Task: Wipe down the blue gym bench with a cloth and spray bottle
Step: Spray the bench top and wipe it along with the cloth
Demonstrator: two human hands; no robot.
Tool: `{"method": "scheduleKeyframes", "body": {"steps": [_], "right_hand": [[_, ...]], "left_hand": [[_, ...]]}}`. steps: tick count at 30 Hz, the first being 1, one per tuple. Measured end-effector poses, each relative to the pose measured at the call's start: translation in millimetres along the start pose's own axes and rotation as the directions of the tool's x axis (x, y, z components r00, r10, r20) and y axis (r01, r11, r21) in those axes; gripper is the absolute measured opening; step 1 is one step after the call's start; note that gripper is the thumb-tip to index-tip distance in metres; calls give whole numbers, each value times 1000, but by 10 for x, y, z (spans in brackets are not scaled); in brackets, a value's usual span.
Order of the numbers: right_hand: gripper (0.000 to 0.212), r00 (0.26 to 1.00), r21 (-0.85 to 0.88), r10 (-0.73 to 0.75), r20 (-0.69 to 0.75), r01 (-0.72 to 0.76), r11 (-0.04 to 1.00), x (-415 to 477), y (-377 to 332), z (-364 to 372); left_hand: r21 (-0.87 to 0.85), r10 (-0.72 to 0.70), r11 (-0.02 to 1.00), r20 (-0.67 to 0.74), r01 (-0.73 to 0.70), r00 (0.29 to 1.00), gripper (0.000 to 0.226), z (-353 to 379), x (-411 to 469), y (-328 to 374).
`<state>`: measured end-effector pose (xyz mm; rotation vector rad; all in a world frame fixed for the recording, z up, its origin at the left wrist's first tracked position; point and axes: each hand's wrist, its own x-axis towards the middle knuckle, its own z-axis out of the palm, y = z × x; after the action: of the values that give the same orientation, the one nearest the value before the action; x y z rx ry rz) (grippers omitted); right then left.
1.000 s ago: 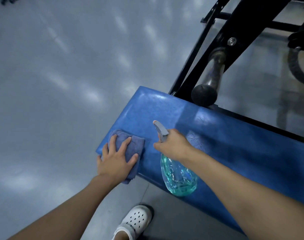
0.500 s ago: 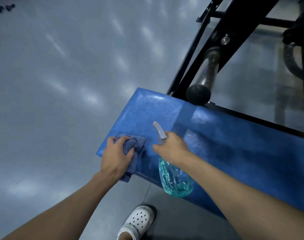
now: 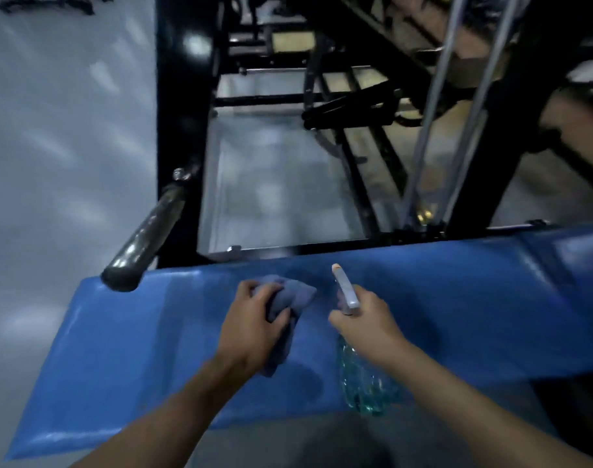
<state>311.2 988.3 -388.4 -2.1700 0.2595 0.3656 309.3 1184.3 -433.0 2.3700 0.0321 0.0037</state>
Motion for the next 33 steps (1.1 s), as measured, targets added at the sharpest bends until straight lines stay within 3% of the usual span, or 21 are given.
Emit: {"method": "scheduleKeyframes", "body": {"steps": [3, 7, 11, 15, 21, 26, 30, 33], "right_hand": [[21, 980, 66, 68, -187, -57, 996, -291, 301, -1007], [12, 871, 209, 190, -453, -103, 972, -866, 754, -2324], [19, 685, 400, 330, -649, -62, 915, -1656, 1274, -3627], [10, 463, 404, 375, -803, -39, 914, -2569, 1875, -5061], [12, 167, 327, 327, -930, -30, 945, -3947, 2446, -7091], [16, -103, 298, 294, -950, -30, 954, -4931, 2744, -8230], [20, -202, 308, 291, -935, -55, 950, -5506, 3045, -8844], [26, -296, 289, 256, -920, -71, 955, -5771, 3370, -9262]], "left_hand": [[-12, 150, 989, 99, -149, 984, 39, 363, 209, 1038], [-128, 390, 920, 188, -371, 902, 40, 915, 227, 2536], [-308, 634, 771, 286, -558, 718, 36, 1581, -87, 4109], [-291, 763, 639, 362, -712, 536, 43, 2279, -699, 5887], [-482, 907, 412, 296, -773, 299, 35, 2929, -1738, 8371], [-566, 945, 314, 266, -762, 192, 27, 3324, -2503, 9840], [-633, 946, 292, 299, -717, 121, 19, 3747, -2992, 10593], [-669, 944, 297, 311, -681, 106, 21, 4158, -3270, 11067]]}}
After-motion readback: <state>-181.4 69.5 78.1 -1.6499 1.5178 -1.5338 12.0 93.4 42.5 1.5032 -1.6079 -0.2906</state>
